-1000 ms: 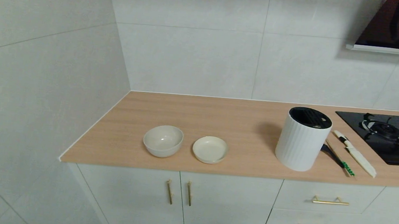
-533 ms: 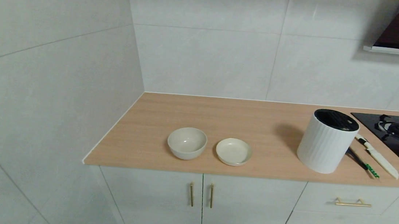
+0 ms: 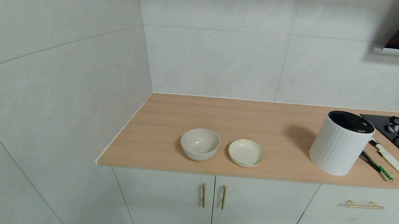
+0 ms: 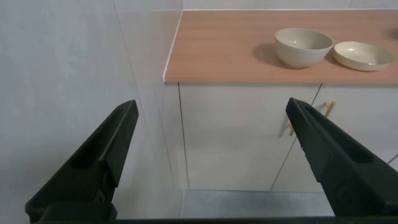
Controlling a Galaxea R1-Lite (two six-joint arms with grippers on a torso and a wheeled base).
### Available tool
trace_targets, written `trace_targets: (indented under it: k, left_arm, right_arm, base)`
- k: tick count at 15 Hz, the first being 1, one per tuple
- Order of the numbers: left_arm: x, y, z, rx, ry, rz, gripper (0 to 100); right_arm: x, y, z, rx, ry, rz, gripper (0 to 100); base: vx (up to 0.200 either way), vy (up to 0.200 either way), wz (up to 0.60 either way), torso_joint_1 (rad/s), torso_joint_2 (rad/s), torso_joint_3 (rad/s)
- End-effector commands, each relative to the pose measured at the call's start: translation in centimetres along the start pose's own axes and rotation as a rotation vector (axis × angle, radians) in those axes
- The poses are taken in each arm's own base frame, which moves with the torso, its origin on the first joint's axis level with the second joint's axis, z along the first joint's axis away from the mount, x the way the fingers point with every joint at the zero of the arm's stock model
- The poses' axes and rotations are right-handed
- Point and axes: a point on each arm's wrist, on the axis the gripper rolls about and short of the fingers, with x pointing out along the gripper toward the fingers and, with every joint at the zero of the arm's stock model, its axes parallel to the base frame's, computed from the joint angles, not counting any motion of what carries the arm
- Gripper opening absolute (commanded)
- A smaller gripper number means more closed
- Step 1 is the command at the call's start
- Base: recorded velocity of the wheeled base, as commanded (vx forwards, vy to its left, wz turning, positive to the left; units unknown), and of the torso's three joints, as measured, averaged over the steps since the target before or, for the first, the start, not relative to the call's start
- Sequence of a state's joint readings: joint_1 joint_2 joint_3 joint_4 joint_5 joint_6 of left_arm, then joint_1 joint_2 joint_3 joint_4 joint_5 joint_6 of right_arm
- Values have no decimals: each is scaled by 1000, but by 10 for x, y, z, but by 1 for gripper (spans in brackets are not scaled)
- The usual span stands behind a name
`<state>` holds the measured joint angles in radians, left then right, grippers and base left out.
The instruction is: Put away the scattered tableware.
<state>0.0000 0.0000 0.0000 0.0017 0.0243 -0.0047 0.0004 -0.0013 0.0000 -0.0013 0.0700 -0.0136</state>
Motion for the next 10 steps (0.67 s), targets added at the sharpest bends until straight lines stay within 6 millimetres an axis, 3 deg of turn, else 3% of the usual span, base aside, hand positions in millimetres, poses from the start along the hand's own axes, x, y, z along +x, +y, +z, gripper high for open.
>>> trace_targets:
  k: [1, 10]
  left_arm:
    - [0, 0, 0, -1, 0, 0, 100]
    - [0, 0, 0, 0, 0, 0, 100]
  right_arm:
    - [0, 0, 0, 0, 1, 2, 100]
    - [0, 0, 0, 0, 1, 2, 100]
  base:
    - [0, 0, 0, 0, 0, 0]
    - [0, 0, 0, 0, 0, 0]
